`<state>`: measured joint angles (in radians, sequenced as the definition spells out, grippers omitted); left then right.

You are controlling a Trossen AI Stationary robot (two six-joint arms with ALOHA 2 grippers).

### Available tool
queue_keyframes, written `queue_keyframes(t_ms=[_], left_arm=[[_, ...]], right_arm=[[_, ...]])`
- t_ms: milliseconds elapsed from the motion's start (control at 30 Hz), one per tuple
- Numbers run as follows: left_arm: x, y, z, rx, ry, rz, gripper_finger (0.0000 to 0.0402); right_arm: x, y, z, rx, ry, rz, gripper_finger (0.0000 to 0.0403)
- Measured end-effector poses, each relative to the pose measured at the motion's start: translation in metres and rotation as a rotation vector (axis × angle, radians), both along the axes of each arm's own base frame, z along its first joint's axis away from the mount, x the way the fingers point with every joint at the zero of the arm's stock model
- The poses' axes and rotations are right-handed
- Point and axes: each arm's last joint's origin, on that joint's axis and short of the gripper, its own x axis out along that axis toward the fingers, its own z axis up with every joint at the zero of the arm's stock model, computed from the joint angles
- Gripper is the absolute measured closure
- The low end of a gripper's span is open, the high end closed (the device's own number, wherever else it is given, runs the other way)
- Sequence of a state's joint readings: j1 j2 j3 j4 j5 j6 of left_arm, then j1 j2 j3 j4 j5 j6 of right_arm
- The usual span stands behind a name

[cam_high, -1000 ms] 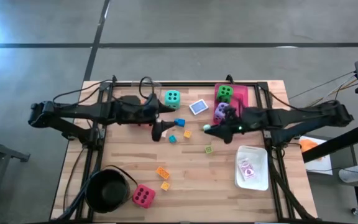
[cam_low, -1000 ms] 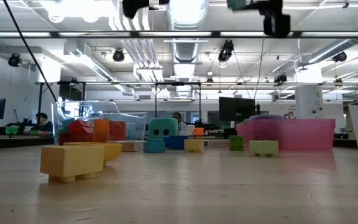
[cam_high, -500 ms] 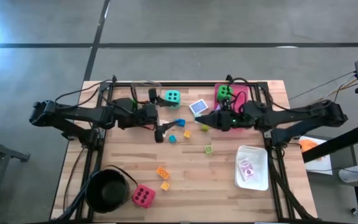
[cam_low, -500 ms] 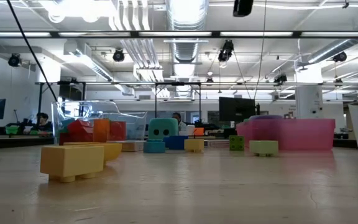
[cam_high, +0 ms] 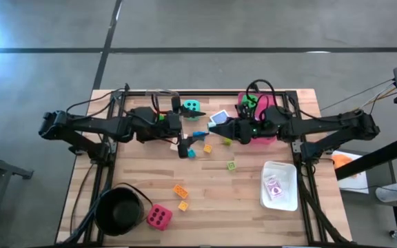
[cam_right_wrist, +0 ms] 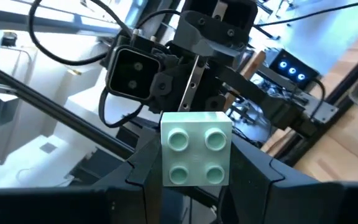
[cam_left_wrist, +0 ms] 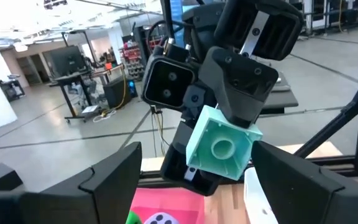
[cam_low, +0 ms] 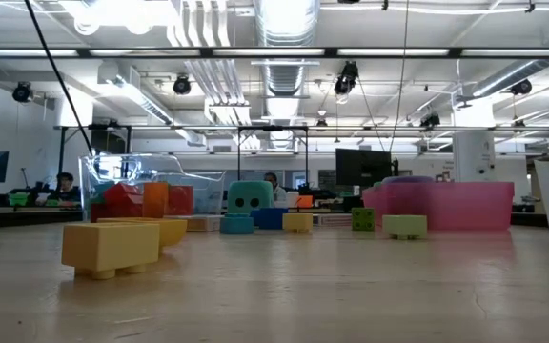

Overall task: Pick & Place Toys
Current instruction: Put the light blue game piece into the transparent bin

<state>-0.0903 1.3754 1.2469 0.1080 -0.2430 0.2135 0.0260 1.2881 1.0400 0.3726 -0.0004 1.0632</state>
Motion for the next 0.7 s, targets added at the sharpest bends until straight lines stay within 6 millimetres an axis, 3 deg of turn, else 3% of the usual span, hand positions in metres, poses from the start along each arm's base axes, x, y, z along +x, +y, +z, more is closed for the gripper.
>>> queue_keyframes(t_ms=[700], left_arm=[[-0.0042, -0.0055, 0.0029, 0.031, 0.089, -0.020, 0.0089]], right_arm=[[0.0022, -0.0024, 0.0002, 0.006, 0.024, -0.011, 0.0274]])
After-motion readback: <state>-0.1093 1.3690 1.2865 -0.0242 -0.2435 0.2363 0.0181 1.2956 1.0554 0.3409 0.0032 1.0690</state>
